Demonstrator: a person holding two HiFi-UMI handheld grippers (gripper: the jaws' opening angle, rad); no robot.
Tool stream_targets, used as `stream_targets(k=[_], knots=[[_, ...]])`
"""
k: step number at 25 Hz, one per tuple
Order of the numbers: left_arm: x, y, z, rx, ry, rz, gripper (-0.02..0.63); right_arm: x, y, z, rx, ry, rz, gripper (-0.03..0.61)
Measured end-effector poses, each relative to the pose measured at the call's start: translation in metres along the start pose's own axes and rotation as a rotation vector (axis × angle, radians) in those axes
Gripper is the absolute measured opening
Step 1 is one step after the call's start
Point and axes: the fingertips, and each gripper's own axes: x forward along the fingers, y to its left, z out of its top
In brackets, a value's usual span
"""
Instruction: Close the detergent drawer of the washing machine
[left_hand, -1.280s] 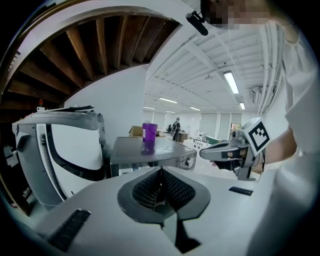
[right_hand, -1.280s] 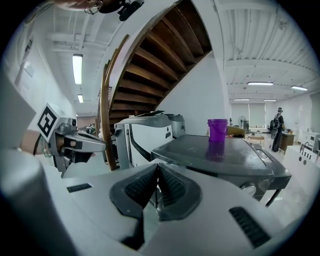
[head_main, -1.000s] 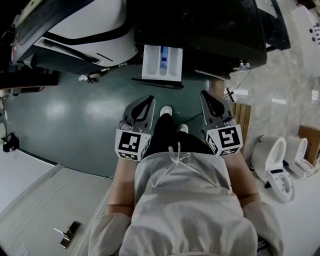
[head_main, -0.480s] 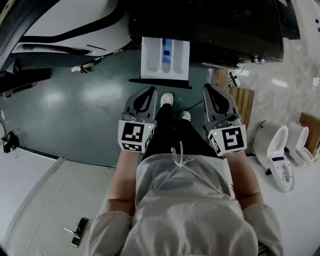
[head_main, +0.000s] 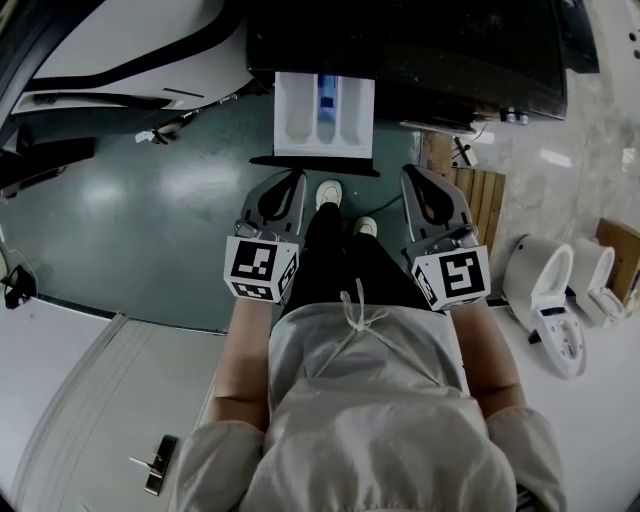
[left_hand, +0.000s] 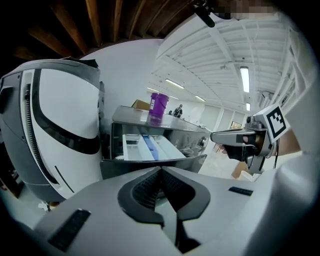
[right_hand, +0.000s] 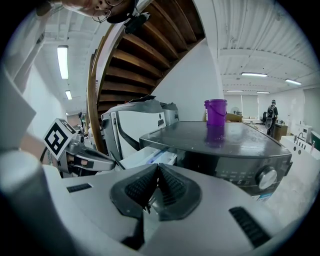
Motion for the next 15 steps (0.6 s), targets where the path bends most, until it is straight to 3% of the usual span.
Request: stream_targets(k=[3, 9, 15], knots=[[0.006, -0.001, 0.003, 0.028, 0.015, -0.003, 0.020, 0.001, -0.002, 0.006, -0.003, -0.004, -0.004, 0.006], [0.017, 0.006, 0.012, -0.030, -0.003, -0.005, 0.020, 0.005, -0.012, 0.018, -0.007, -0.018, -0.025, 0.006], [0.034, 0.016, 0.026, -0.011, 0.008, 0.000, 0.020, 0.010, -0.025, 0.028, 0.001, -0.027, -0.054, 0.006]])
